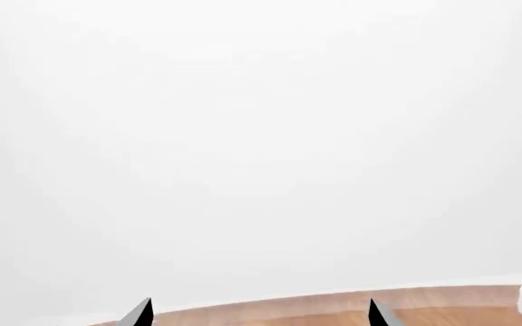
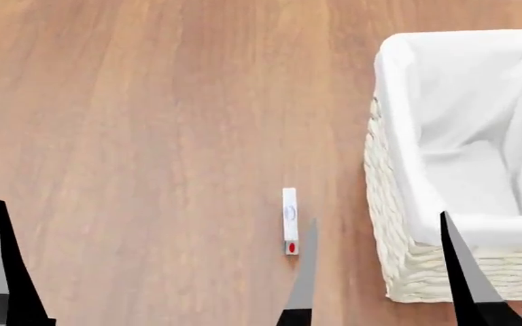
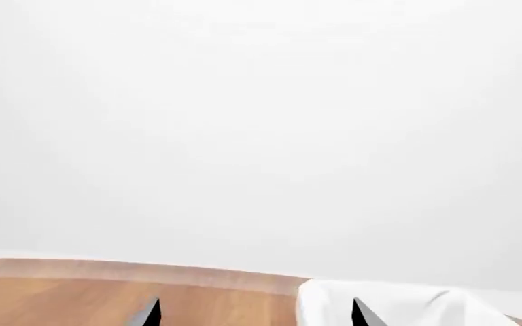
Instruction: Pick up the alphabet soup and the cream cheese box, and put them in the basket.
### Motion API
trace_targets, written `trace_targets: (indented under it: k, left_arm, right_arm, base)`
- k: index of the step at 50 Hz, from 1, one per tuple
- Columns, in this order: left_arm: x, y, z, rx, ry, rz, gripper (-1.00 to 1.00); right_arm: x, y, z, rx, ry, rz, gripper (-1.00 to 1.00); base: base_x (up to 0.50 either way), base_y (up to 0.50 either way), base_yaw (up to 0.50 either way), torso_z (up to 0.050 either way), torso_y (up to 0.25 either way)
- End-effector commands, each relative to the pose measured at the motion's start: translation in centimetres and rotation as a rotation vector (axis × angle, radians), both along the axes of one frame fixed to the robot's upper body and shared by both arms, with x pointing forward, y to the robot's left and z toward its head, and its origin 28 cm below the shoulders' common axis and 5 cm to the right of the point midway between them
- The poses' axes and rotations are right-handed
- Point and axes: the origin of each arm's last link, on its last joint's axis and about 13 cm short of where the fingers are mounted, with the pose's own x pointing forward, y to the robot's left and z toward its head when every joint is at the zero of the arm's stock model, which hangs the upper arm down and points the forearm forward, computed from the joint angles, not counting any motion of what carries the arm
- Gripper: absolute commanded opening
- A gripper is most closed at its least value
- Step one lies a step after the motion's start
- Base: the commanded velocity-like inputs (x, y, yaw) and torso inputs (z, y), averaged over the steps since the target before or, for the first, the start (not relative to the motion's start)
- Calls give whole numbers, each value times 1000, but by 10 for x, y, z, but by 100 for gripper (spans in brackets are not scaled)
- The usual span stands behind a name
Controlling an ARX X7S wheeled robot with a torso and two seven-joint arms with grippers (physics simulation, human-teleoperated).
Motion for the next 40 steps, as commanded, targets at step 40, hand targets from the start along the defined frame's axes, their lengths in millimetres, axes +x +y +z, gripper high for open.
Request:
trace_targets:
  k: [40]
  left_arm:
    - [2, 1, -1, -26, -4, -4, 100]
  right_arm:
    - [3, -1, 1, 30, 19, 11, 100]
  base:
    - [14, 0, -55, 0, -132]
